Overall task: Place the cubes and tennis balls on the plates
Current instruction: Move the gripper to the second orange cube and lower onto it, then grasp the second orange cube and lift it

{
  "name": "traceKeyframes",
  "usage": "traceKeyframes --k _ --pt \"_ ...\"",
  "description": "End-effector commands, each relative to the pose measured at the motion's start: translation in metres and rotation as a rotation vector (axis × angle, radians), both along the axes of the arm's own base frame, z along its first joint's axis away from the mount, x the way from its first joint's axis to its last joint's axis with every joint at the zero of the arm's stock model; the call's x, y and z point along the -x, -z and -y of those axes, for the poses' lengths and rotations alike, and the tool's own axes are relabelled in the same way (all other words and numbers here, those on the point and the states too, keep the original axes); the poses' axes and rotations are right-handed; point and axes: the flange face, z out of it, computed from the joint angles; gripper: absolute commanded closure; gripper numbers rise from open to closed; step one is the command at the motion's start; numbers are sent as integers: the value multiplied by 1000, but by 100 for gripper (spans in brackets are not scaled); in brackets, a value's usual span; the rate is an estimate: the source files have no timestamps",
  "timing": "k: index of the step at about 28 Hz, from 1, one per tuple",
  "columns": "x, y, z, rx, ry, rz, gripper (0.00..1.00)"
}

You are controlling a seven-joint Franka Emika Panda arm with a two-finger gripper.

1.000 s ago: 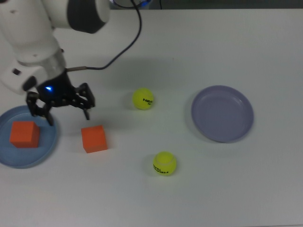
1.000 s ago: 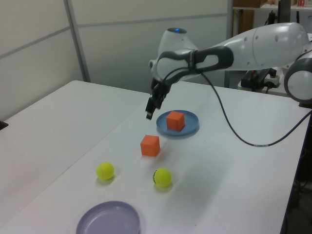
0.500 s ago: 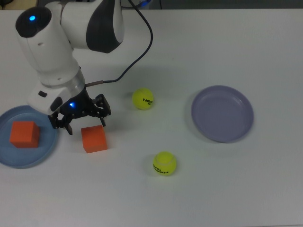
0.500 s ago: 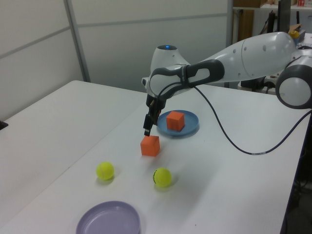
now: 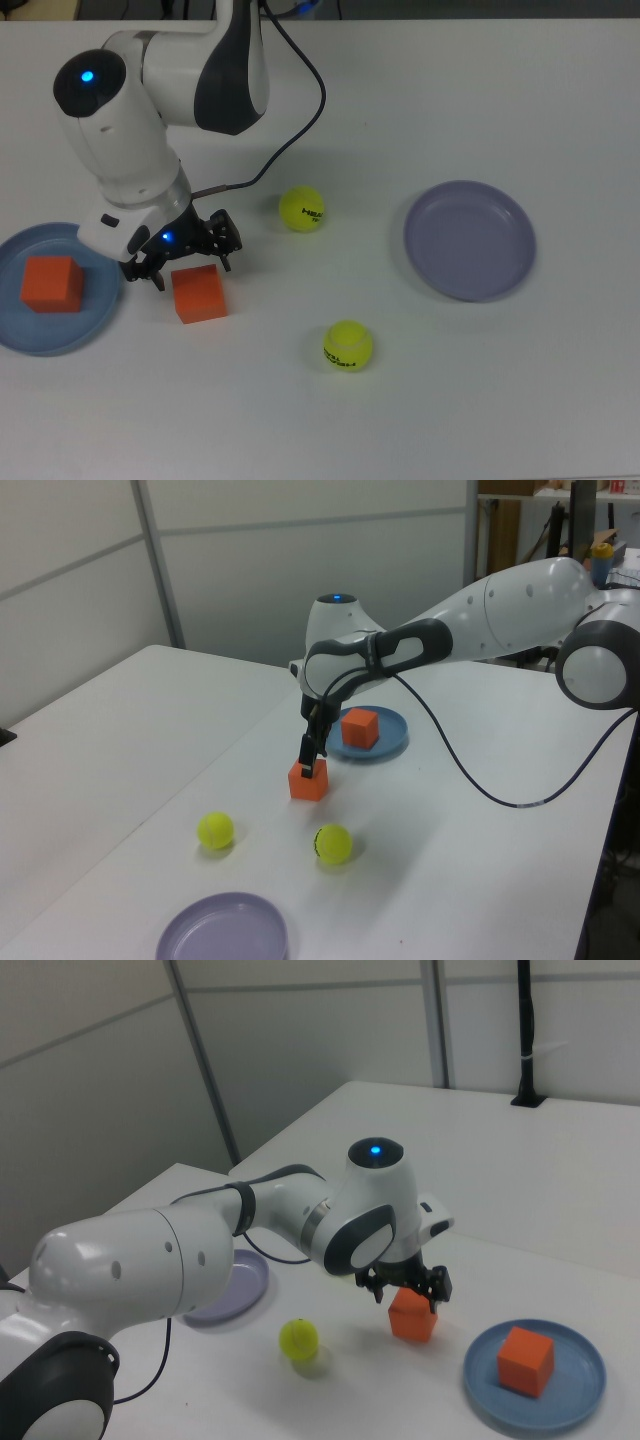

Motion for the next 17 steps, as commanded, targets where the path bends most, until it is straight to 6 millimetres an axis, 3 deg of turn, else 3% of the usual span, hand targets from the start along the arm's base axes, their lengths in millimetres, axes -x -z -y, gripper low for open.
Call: traceKeyframes --k 1,11,13,15,17 --pt "3 12 -2 27 -28 -16 0" --pt "2 28 -4 34 -29 -28 0" --pt "1 37 -10 43 -38 -26 6" --pt "-1 43 -21 43 -28 -7 20" --pt "-3 46 -22 40 -3 13 26"
